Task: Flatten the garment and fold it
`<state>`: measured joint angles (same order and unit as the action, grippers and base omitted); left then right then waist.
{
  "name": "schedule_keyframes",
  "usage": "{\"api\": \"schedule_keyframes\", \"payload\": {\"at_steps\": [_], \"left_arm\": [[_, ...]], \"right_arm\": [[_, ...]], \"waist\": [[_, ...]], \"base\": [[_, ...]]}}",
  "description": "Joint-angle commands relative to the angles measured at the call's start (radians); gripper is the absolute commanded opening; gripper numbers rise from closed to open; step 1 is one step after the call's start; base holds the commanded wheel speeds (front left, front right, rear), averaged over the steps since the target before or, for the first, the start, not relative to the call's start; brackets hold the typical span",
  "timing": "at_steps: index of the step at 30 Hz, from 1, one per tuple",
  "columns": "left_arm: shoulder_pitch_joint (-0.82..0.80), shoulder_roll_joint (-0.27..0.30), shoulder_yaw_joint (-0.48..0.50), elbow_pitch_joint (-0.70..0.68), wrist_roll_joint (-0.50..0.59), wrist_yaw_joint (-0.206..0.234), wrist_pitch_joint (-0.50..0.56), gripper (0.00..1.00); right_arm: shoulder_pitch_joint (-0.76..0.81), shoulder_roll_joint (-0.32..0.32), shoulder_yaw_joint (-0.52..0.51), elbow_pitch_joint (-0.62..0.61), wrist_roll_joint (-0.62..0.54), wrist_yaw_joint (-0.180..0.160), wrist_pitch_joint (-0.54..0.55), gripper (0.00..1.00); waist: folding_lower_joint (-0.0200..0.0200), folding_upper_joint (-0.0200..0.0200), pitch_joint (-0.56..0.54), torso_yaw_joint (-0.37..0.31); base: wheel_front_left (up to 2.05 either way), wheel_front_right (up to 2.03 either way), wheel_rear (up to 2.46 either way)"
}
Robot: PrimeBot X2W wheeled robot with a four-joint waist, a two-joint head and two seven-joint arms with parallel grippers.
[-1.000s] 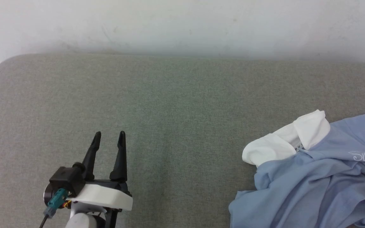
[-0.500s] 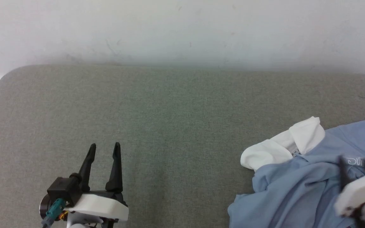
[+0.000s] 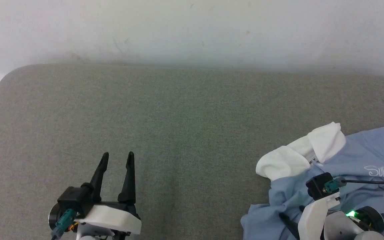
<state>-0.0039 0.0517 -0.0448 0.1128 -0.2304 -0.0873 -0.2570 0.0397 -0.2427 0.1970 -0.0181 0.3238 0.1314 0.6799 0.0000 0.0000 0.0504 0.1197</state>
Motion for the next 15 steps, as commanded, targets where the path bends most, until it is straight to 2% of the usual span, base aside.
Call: {"api": "schedule_keyframes", "payload": {"at_steps": [1, 6, 7, 8, 9, 12, 15], "left_arm": [[-0.015, -0.001, -0.007, -0.003, -0.006, -0.003, -0.005, 1.0], [-0.025, -0.001, -0.019, -0.002, -0.024, 0.006, -0.005, 1.0], [-0.026, -0.001, -0.02, -0.001, -0.027, 0.006, -0.005, 1.0], [-0.029, -0.001, -0.022, 0.001, -0.028, 0.007, -0.005, 1.0], [-0.031, -0.001, -0.024, 0.002, -0.03, 0.008, -0.005, 1.0], [-0.031, -0.001, -0.023, 0.005, -0.032, 0.011, -0.005, 1.0], [-0.03, -0.001, -0.023, 0.007, -0.029, 0.013, -0.005, 1.0]], "right_arm": [[-0.026, -0.007, 0.006, 0.038, 0.017, -0.001, 0.015, 1.0], [-0.067, -0.014, 0.027, 0.186, 0.029, -0.001, 0.043, 1.0], [-0.07, -0.006, 0.027, 0.214, 0.04, -0.001, 0.054, 0.91], [-0.073, -0.001, 0.031, 0.238, 0.046, -0.001, 0.067, 0.31], [-0.078, 0.0, 0.037, 0.254, 0.048, -0.001, 0.073, 0.0], [-0.1, 0.021, 0.053, 0.27, 0.069, -0.001, 0.06, 0.0], [-0.143, 0.042, 0.069, 0.252, 0.072, -0.001, -0.032, 0.0]], "waist": [[0.0, 0.0, 0.018, 0.011], [0.0, 0.0, 0.038, 0.029], [0.0, 0.0, 0.04, 0.031], [0.0, 0.0, 0.041, 0.034], [0.0, 0.0, 0.041, 0.037], [0.0, 0.0, 0.034, 0.041], [0.0, 0.0, 0.025, 0.043]], "base": [[0.0, 0.0, 0.0], [0.0, 0.0, 0.0], [0.0, 0.0, 0.0], [0.0, 0.0, 0.0], [0.0, 0.0, 0.0], [0.0, 0.0, 0.0], [0.0, 0.0, 0.0]]}}
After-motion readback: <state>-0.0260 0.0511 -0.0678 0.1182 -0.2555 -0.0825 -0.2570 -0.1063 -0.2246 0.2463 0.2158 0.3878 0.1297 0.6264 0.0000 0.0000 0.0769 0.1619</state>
